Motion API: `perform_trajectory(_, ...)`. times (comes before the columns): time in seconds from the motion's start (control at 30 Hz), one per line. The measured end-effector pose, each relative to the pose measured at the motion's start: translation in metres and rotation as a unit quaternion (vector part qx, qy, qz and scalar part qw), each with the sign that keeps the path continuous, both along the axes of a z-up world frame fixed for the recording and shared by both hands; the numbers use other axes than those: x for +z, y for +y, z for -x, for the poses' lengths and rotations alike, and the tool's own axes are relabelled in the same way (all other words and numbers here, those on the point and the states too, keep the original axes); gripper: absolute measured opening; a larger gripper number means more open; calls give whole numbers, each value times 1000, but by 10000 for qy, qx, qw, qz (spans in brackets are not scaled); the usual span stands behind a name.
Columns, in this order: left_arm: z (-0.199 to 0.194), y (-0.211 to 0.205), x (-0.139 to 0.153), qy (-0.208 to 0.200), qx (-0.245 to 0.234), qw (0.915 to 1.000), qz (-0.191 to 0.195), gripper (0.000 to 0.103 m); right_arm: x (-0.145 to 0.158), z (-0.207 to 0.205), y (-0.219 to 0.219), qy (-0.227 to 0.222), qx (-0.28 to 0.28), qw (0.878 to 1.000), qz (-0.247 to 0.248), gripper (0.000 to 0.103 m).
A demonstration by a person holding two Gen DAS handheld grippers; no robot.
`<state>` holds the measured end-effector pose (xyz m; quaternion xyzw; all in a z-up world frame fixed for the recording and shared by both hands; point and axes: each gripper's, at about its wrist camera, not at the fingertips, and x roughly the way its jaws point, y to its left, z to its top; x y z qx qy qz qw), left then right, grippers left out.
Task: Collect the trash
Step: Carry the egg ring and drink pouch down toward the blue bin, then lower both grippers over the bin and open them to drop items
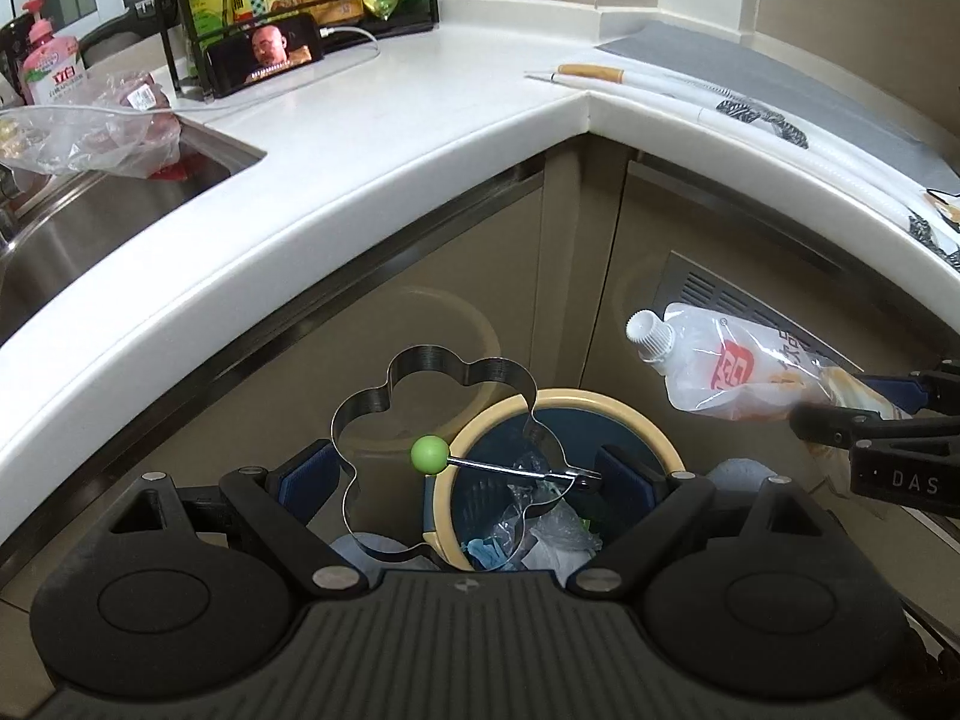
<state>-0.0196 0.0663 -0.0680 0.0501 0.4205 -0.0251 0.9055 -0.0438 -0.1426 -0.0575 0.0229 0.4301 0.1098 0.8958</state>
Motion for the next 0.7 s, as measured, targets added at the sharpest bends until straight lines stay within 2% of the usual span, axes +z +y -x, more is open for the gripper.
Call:
perform_trajectory(0.43,-24,-3,-28,316,19,9995,-13,94,-21,-23,6,335,182,9992,123,54)
perform_trajectory(0.7,-48,-6,-59,754,138,9970,-68,94,-43,-35,16,548,290,9978,215,54)
